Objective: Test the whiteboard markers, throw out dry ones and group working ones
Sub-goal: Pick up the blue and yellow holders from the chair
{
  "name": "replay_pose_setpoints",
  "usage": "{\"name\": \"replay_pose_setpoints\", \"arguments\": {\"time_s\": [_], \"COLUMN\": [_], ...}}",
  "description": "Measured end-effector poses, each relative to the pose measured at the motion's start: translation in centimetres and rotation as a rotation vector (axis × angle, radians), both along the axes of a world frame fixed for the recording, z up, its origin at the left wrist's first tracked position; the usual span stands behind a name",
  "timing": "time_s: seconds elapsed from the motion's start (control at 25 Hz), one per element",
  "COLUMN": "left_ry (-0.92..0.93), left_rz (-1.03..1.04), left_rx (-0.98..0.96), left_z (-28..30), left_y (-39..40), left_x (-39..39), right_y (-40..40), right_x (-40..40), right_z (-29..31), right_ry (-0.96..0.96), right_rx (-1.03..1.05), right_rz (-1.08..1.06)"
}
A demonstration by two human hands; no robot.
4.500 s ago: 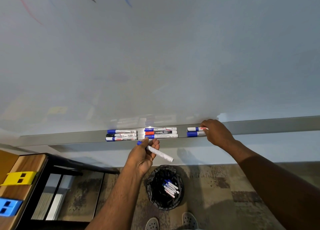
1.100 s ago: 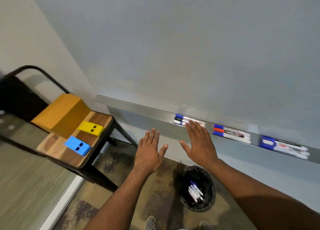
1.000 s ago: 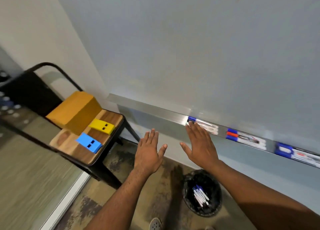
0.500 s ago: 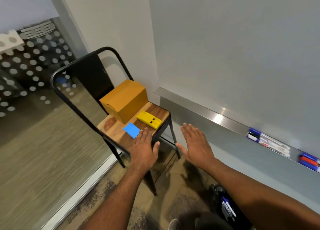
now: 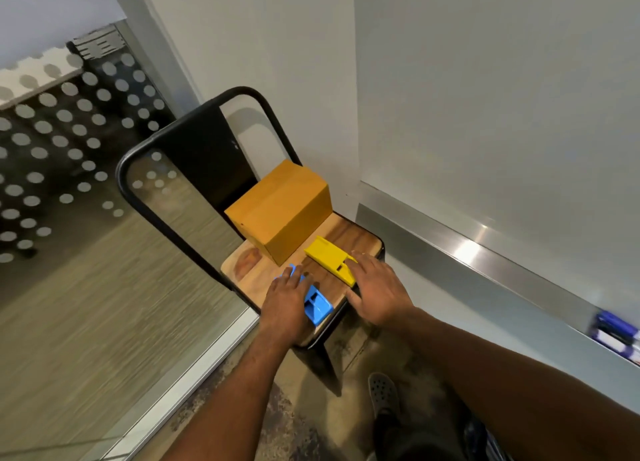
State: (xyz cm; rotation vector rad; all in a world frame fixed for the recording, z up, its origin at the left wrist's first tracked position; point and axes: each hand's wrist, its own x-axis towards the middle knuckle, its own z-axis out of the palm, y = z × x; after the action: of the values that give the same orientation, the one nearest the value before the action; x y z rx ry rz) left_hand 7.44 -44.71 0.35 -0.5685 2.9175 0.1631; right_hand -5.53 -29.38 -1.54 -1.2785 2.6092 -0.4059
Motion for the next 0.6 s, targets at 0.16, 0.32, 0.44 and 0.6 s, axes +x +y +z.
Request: {"name": "replay_pose_setpoints", "arguments": {"time_s": [0.16, 0.32, 0.44, 0.6], "left_ry": [-0.084, -0.131, -0.096, -0.196], "left_rz": [-0.041, -0.046, -0.078, -0.180], "left_rx": [0.043, 0.093, 0.147, 0.121], "left_z": [-1.4, -2.9, -3.8, -4.3], "left_y": [-1.8, -3.3, -4.2, -5.3], "left_x": [-2.0, -2.2, -1.8, -1.5], "right_y": [-2.9, -5.2, -6.0, -6.9], "right_x": [-2.3, -2.8, -2.5, -2.2], "right_z": [-1.6, -2.6, -3.7, -3.9], "right_ry": [-0.022, -0.086, -0.067, -0.021], "right_rx": [-0.022, 0.038, 0.073, 0.089], "right_rz": [0.053, 0.049, 0.042, -0.041]}}
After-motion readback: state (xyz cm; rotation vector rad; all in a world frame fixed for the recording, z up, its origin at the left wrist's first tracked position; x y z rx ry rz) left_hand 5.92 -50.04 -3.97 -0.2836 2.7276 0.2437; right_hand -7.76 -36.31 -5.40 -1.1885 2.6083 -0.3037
